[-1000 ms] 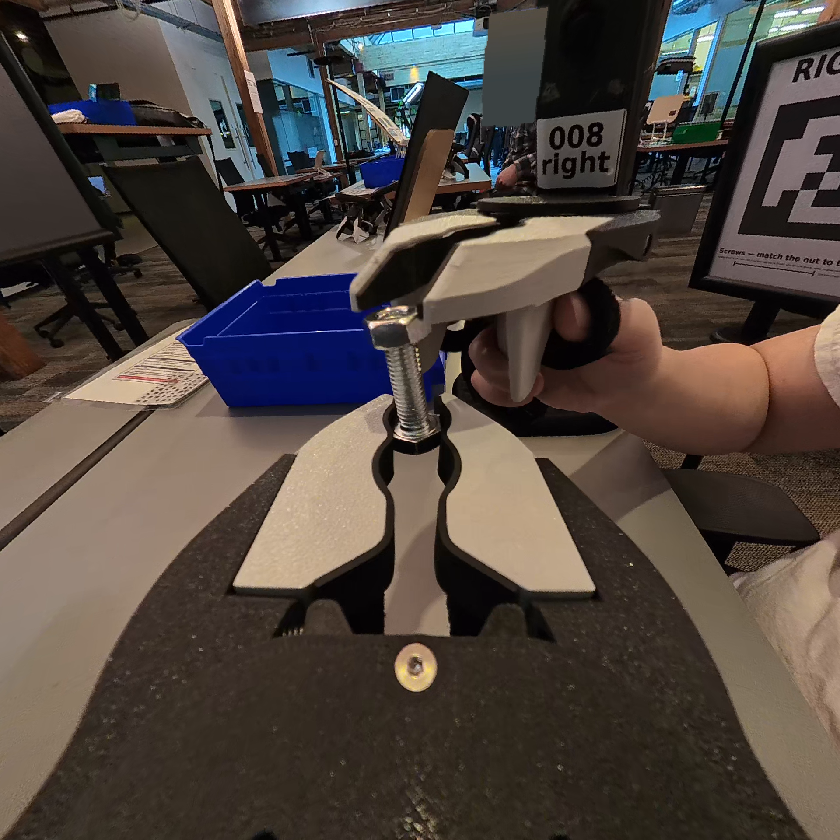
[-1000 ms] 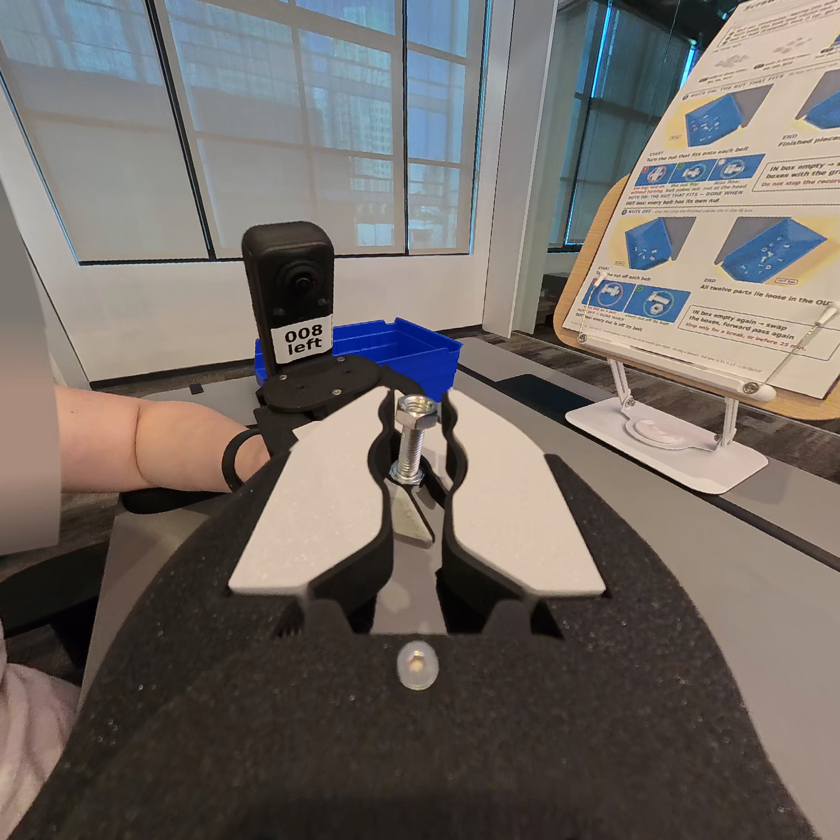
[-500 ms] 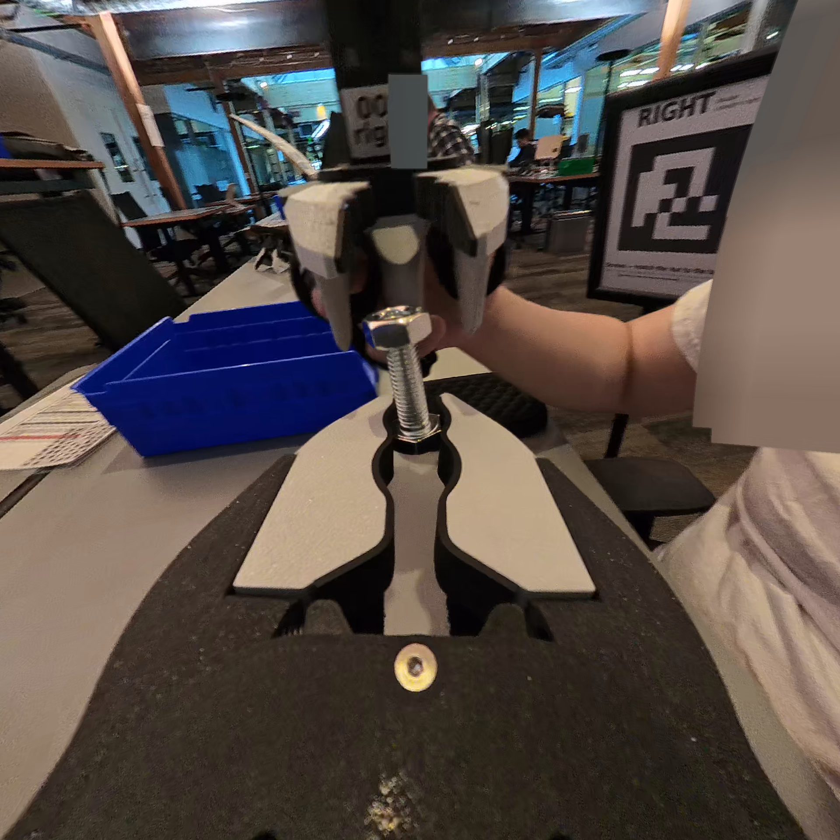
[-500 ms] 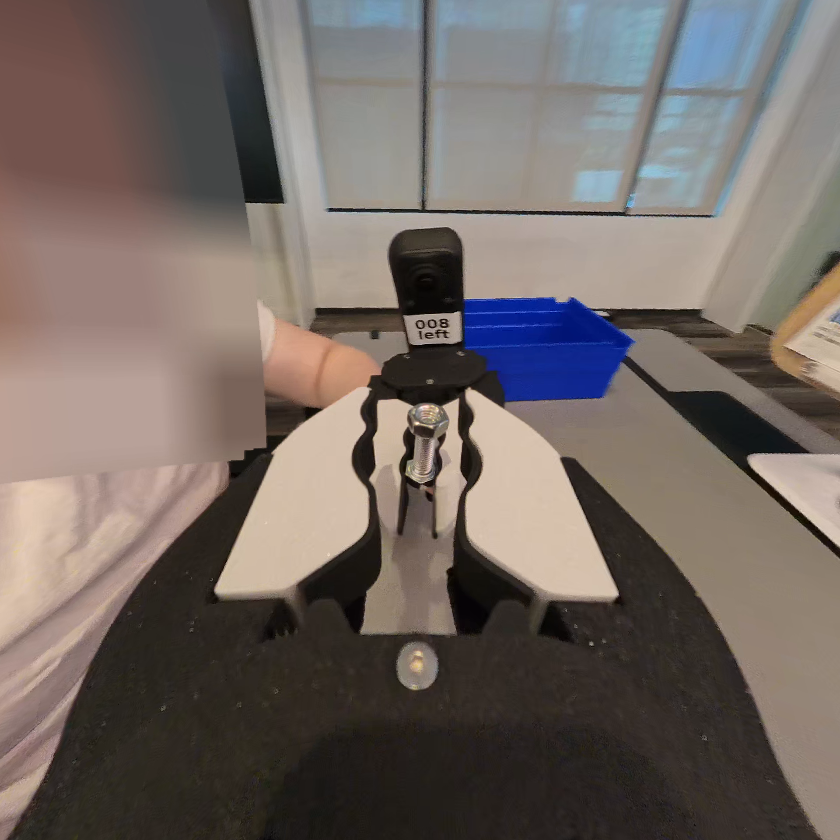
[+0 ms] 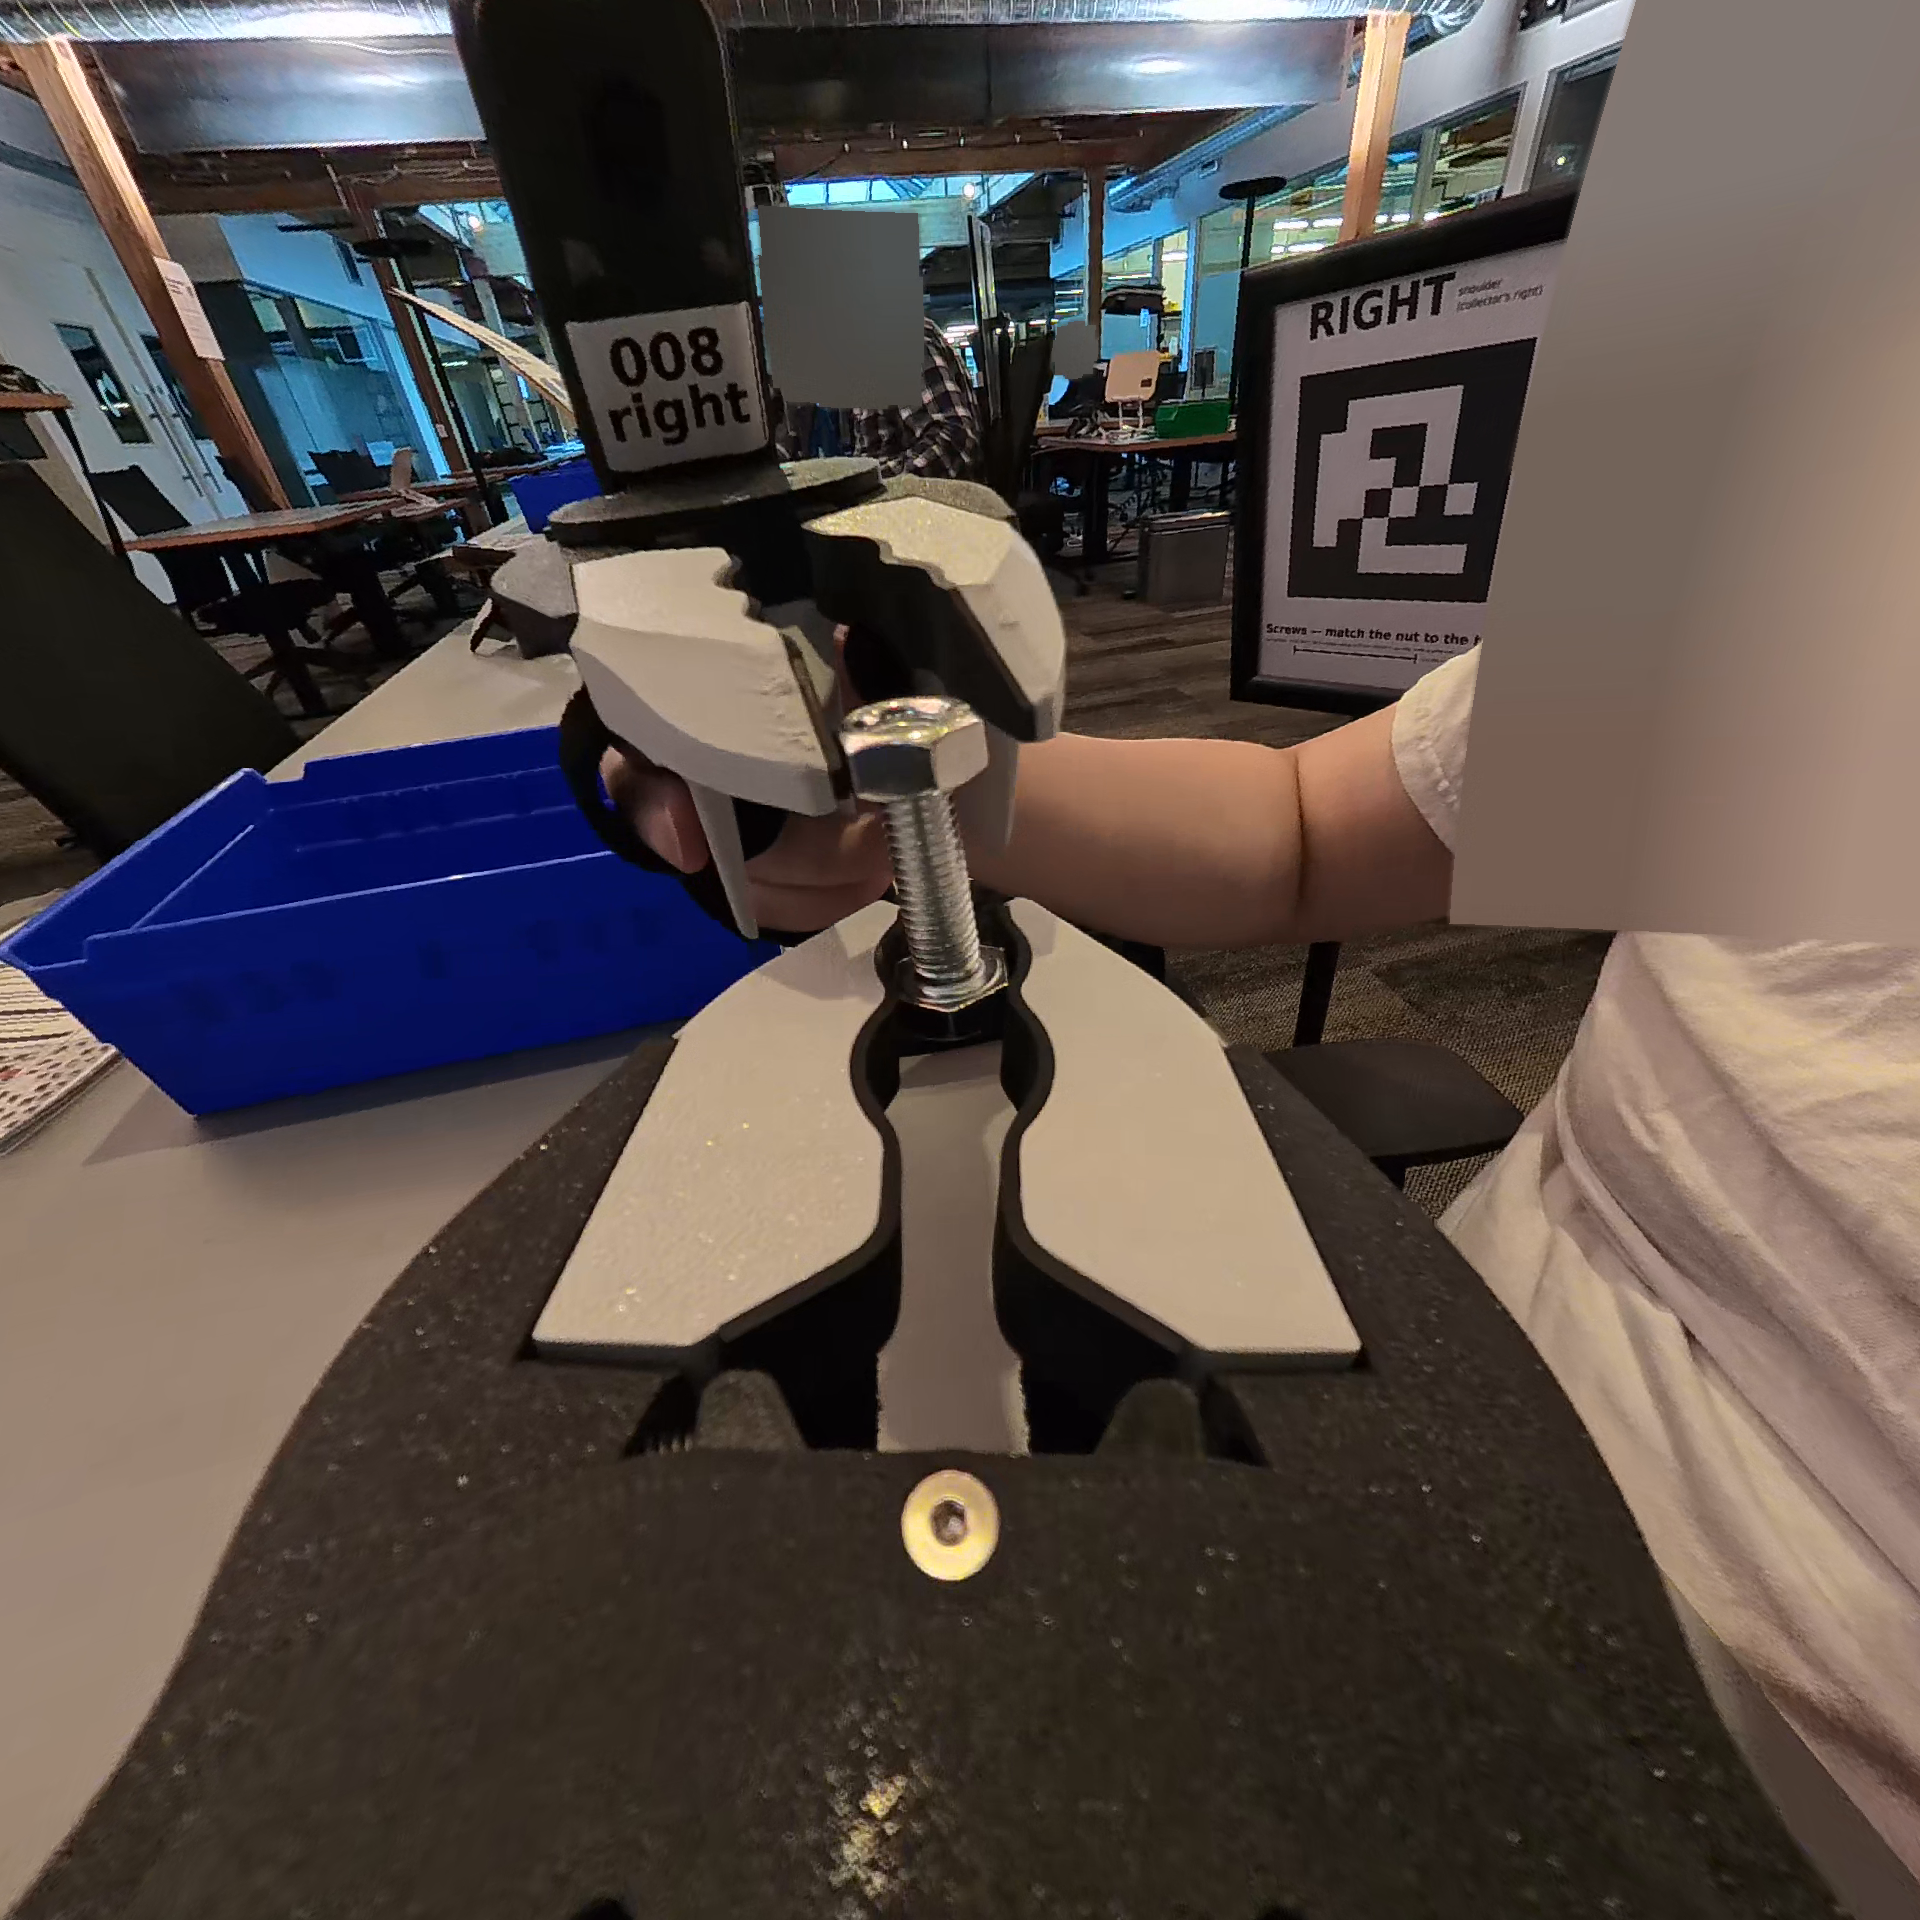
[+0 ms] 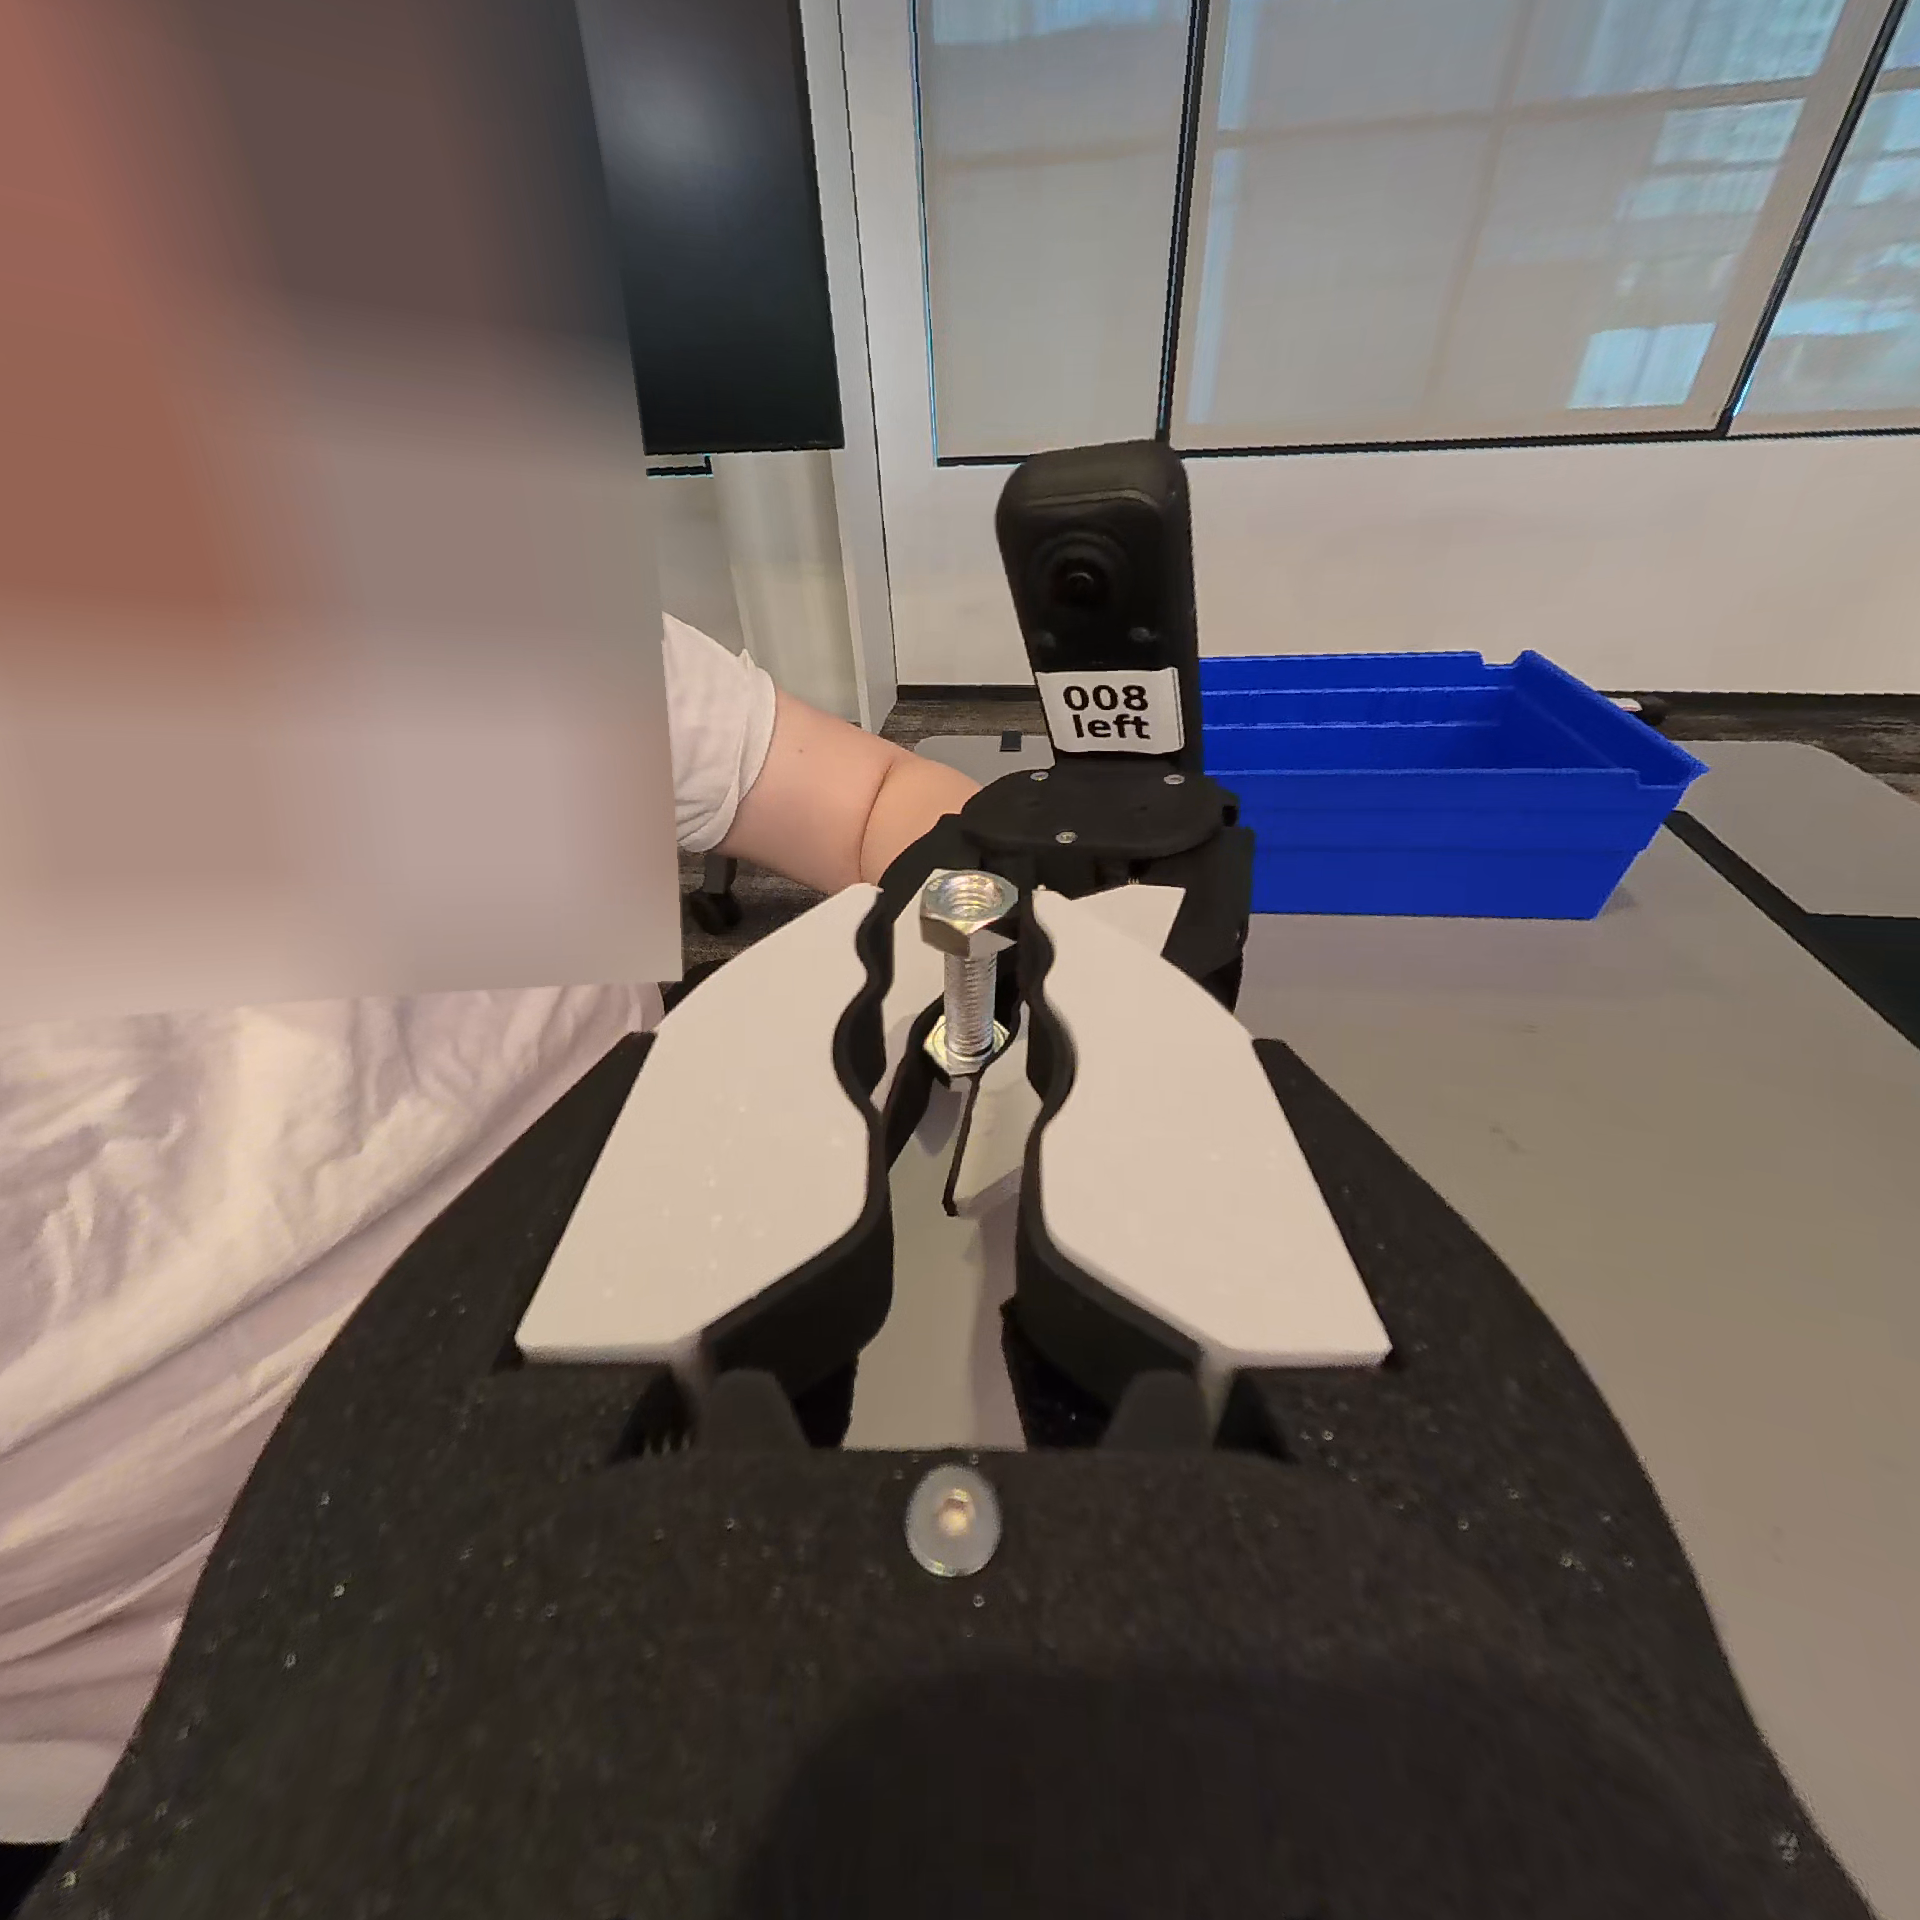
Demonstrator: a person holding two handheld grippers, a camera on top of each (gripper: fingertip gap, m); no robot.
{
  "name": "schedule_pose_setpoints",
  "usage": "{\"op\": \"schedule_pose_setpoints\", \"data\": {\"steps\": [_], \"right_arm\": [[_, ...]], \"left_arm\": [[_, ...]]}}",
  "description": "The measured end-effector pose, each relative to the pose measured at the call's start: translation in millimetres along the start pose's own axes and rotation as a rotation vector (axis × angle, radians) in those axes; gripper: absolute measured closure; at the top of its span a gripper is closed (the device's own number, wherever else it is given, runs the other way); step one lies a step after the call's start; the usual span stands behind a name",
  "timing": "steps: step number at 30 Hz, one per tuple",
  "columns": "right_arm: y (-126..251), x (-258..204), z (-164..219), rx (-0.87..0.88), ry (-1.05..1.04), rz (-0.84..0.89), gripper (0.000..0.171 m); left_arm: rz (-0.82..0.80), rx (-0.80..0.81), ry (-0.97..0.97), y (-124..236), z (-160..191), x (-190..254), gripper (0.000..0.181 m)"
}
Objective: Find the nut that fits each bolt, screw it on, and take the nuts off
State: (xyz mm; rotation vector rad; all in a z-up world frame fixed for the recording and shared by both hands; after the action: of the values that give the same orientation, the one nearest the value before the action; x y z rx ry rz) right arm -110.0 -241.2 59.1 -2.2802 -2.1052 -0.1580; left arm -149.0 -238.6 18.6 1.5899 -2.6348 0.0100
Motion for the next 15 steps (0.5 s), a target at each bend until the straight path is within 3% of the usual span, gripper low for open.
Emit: {"op": "schedule_pose_setpoints", "data": {"steps": [7,15], "right_arm": [[1,2,1,-0.015,-0.006,0.039,0.154],[2,11,4,-0.042,0.010,0.273,0.154]], "left_arm": [[-0.018,-0.006,-0.004,0,1,-1,0.167],[-0.147,-0.015,-0.008,3,2,-17,0.168]]}}
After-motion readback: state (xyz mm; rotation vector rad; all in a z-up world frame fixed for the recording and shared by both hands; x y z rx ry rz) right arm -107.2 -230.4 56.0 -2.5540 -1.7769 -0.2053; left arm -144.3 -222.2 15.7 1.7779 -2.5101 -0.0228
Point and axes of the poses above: each gripper's, where its closed fingertips meet, y back along the fingers, z out of its underside, x = y × z across the jaws, the point moved 4 cm from there along y, back along the fingers, and after that the axes turned 8 degrees about y, right-handed, at the moved point
